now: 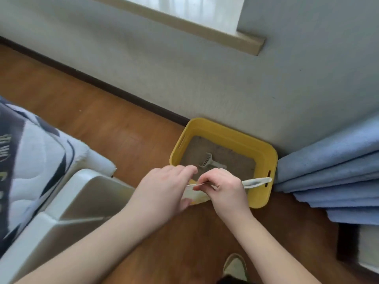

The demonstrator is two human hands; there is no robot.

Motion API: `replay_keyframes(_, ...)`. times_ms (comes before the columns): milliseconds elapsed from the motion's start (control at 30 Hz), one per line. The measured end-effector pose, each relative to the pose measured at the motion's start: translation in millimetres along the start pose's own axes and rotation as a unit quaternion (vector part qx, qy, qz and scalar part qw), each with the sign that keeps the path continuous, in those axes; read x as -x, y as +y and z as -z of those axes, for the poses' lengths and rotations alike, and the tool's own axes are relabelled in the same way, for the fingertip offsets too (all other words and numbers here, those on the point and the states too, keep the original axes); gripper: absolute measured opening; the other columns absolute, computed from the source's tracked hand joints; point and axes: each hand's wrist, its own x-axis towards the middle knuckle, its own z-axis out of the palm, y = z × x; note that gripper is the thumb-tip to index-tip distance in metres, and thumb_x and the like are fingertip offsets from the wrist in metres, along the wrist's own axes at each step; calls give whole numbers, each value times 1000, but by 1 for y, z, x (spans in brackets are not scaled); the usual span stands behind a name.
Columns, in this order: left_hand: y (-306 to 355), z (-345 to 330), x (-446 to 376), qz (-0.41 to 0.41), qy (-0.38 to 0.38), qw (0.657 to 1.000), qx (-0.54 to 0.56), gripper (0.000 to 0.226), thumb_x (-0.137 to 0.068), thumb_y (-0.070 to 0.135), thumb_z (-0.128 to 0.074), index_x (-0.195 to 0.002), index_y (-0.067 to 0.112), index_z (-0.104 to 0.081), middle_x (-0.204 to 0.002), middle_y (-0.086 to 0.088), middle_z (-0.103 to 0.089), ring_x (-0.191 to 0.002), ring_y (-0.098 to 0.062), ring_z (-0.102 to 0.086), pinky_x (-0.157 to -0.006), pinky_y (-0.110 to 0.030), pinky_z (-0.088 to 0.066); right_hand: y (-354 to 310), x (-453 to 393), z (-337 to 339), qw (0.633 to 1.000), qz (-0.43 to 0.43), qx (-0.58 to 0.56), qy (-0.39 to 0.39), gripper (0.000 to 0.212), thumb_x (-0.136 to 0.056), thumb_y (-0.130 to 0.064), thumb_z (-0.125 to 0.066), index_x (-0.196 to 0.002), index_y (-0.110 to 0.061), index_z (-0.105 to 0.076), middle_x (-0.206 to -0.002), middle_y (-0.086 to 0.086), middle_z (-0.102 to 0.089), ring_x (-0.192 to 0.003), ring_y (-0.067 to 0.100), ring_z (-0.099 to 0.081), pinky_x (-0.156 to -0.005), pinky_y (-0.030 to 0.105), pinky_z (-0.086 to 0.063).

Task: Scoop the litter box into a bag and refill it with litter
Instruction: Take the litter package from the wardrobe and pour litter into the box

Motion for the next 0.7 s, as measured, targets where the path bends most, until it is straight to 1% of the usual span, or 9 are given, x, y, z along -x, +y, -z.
replay_keyframes(100,24,29,10,86,-98,989,-74,13,-90,19,-56,-92,21,-43,-89,1,-63,-83,-25,-65,-58,-31,-43,-34,10,11,999,-37,22,-21,9,-70,-21,-76,-70,-25,-68,-72,-12,-65,-72,11,-58,-67,32,-50)
replay_keyframes(200,40,64,22,113,-163,976,-88,11,-97,13,-38,-89,20,-37,-89,-1,-59,-86,-27,-63,-60,-33,-35,-71,11,41,995,-78,53,-40,15,-71,-14,-78,-72,-27,-70,-73,-12,-67,-74,13,-59,-69,34,-50)
replay_keyframes(267,45,90,32,100,-128,983,-80,13,-94,13,-47,-84,18,-41,-76,0,-55,-72,-25,-63,-54,-31,-33,-97,9,66,994,-71,60,-52,17,-73,-12,-75,-75,-28,-71,-76,-12,-67,-77,13,-58,-71,34,-50)
replay_keyframes(333,51,123,46,70,-100,990,-64,29,-70,10,-74,-69,17,-46,-56,2,-50,-45,-22,-55,-41,-25,-24,-126,7,94,995,-59,49,-60,20,-75,-11,-74,-86,-27,-71,-84,-12,-67,-82,12,-59,-76,35,-51)
replay_keyframes(400,53,154,59,60,-78,992,-77,39,-47,5,-82,-59,19,-48,-46,3,-45,-33,-21,-46,-38,-22,-15,-153,8,125,994,-61,43,-76,35,-74,-16,-79,-107,-26,-68,-102,-11,-67,-97,10,-59,-89,33,-50)
replay_keyframes(467,59,188,75,61,-63,992,-90,40,-42,4,-82,-61,19,-50,-47,3,-46,-34,-21,-46,-37,-22,-15,-176,11,157,992,-28,82,-92,57,-70,-23,-83,-122,-24,-61,-117,-8,-64,-111,12,-56,-100,35,-44)
replay_keyframes(567,71,248,101,59,-23,995,-81,40,-41,5,-84,-64,18,-53,-49,3,-49,-34,-20,-46,-39,-19,-7,-201,19,208,978,19,174,-112,75,-64,-32,-86,-130,-24,-53,-126,-4,-58,-120,17,-51,-106,42,-38)
replay_keyframes(633,78,285,127,60,25,995,-75,41,-41,5,-83,-64,18,-52,-49,2,-48,-34,-21,-45,-40,-18,-3,-216,26,242,966,33,225,-121,82,-60,-35,-87,-132,-22,-52,-131,-1,-55,-126,21,-47,-110,47,-32)
replay_keyframes(700,82,317,157,56,68,994,-71,38,-46,5,-81,-67,18,-52,-51,2,-50,-37,-22,-47,-38,-21,-13,-234,31,271,960,32,258,-101,78,-61,-31,-88,-130,-20,-55,-130,1,-56,-126,23,-47,-112,49,-28)
